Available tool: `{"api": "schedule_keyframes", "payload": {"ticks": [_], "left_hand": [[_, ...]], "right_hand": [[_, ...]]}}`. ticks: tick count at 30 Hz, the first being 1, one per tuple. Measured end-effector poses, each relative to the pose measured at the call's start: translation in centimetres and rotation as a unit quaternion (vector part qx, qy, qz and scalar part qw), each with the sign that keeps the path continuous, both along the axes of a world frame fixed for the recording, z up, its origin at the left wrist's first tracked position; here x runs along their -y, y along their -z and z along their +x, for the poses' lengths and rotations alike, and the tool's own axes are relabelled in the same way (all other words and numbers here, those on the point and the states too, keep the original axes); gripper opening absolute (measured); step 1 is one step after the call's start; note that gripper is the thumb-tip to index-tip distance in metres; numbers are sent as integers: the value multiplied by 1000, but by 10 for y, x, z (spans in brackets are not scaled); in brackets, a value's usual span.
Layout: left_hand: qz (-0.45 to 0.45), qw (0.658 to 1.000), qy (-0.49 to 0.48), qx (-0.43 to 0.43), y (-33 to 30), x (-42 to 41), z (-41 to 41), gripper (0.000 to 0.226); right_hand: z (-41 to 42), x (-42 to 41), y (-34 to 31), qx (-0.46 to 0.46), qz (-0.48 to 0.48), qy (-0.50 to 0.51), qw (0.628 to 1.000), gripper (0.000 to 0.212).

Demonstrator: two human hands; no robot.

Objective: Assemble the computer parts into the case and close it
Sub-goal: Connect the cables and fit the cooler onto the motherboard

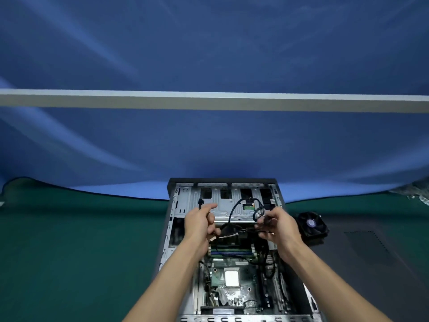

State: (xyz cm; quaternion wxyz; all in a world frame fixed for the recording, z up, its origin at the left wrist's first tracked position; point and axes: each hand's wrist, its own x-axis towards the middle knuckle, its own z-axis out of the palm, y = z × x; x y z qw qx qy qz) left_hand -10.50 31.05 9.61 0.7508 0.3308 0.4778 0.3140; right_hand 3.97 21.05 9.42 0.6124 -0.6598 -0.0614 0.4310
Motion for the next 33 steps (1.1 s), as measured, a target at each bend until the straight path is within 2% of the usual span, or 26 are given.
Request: {"api": "schedule_keyframes", "payload": {"ticks": [3,7,9,13,15,21,25,27,29,33], "left_hand": [[23,999,30,-8,5,0,-10,22],[43,998,51,-12,9,-6,-15,26],[40,997,68,-21,11,-10,-16,23],[30,985,150,-83,17,-10,-6,21],[27,981,166,-92,19,-6,4,26],[-25,987,155,-45,20,-3,18,31],[-114,983,145,-15,18,-3,28,33],[-122,980,147,-50,20,-1,33,26],[-115,980,144,-81,23,2,37,23],[-106,988,101,-58,22,9,46,22]], "right_hand": [[-11,-2,0,-43,9,8,999,17],[-17,-4,-5,-93,14,27,995,33],[-18,-2,-7,-40,-2,6,999,29],[-21,4,-8,114,-37,-118,986,21],[-21,5,-9,145,-42,-167,974,22],[-12,1,-21,183,-59,-288,938,26],[-10,3,-17,248,-129,-370,886,31],[-11,6,-13,265,-145,-385,872,32],[-9,7,-10,271,-145,-360,881,33],[4,8,-15,287,-127,-298,901,36]]}}
